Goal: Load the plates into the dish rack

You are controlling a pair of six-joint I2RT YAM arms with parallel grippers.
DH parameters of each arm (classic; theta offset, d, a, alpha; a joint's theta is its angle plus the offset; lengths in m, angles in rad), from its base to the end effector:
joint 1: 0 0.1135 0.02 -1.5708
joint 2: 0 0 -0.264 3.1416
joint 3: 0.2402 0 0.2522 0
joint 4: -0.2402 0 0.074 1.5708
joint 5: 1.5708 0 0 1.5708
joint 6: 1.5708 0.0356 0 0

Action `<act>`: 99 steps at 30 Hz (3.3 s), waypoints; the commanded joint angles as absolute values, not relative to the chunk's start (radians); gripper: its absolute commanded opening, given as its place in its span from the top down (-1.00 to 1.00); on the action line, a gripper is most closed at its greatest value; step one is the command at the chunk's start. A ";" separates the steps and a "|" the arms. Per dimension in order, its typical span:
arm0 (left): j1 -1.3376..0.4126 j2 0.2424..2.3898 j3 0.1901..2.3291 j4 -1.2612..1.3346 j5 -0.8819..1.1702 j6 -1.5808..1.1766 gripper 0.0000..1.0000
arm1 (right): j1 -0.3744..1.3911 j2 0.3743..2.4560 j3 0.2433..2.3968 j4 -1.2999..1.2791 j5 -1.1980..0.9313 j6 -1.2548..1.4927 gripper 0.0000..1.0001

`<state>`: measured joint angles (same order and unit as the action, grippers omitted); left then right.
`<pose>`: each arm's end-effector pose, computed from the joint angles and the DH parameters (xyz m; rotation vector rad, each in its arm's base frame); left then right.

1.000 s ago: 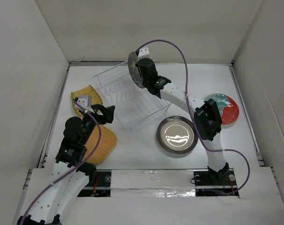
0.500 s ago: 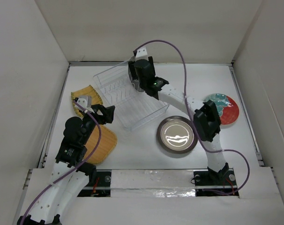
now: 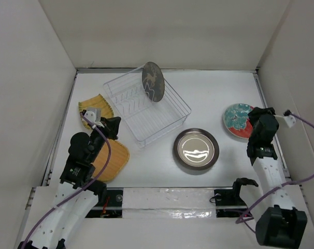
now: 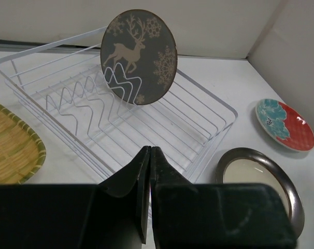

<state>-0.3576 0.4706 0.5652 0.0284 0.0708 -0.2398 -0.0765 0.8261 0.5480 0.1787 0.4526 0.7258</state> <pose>0.1224 -0.0484 0.3295 0.1453 1.4634 -0.5389 0.1968 -0.0307 0.2875 0.9472 1.3650 0.1147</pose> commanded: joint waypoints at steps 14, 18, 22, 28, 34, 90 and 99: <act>-0.416 0.437 0.600 0.044 0.048 -0.233 -0.20 | -0.495 1.172 0.359 0.241 -0.041 0.942 -0.59; -0.416 0.436 0.598 0.043 0.043 -0.229 -0.20 | -0.506 1.324 0.402 0.294 -0.139 0.972 -0.49; -0.416 0.434 0.601 0.040 0.032 -0.226 -0.20 | -0.515 1.385 0.445 0.276 -0.163 1.023 -0.13; -0.416 0.434 0.604 0.041 0.029 -0.222 -0.19 | -0.540 1.397 0.443 0.282 -0.198 1.009 0.75; -0.416 0.436 0.604 0.040 0.023 -0.219 -0.18 | -0.540 1.293 0.390 0.363 -0.183 0.977 1.00; -0.416 0.457 0.603 0.038 0.029 -0.215 -0.16 | 0.772 2.177 2.408 0.087 0.747 -0.244 1.00; -0.416 0.457 0.601 0.035 0.025 -0.215 -0.16 | 0.752 2.168 2.212 0.087 0.675 -0.199 1.00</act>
<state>-0.4114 0.4522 0.5652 0.0078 0.0257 -0.2249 0.7589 2.2642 2.2459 -0.1009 0.6971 -0.2070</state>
